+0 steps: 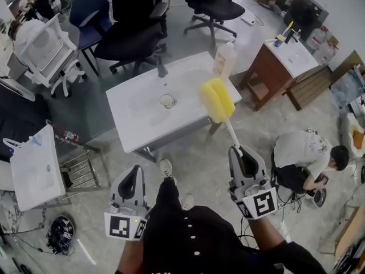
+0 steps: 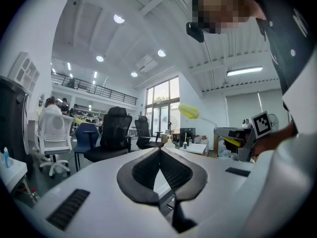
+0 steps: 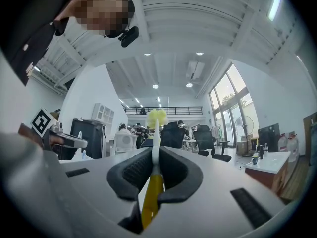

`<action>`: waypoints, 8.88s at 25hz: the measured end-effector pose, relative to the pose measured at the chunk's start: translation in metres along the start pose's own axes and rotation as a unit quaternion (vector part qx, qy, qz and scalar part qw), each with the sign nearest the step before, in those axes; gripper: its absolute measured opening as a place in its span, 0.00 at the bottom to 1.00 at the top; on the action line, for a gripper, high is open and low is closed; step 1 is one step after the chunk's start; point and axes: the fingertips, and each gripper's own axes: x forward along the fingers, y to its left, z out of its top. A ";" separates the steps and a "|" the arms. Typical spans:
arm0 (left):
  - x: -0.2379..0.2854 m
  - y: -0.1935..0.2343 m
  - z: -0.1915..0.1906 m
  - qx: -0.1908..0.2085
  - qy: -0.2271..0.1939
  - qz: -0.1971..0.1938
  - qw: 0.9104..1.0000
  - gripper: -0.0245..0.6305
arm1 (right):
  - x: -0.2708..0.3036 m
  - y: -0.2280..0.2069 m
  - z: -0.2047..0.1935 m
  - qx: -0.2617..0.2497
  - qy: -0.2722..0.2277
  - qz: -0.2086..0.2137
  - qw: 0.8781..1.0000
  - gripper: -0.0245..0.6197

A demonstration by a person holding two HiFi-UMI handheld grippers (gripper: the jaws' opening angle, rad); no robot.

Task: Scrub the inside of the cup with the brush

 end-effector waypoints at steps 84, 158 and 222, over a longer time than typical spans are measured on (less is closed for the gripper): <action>0.371 0.164 -0.362 0.139 0.343 -0.273 0.888 0.33 | 0.330 -0.105 -0.333 -0.292 0.339 0.428 0.786 0.11; 0.382 0.161 -0.393 0.178 0.391 -0.287 0.856 0.18 | 0.381 -0.057 -0.370 -0.519 0.414 0.564 0.491 0.11; 0.353 0.194 -0.162 0.159 0.235 -0.156 0.946 0.08 | 0.369 -0.074 -0.179 -0.238 0.297 0.307 0.872 0.11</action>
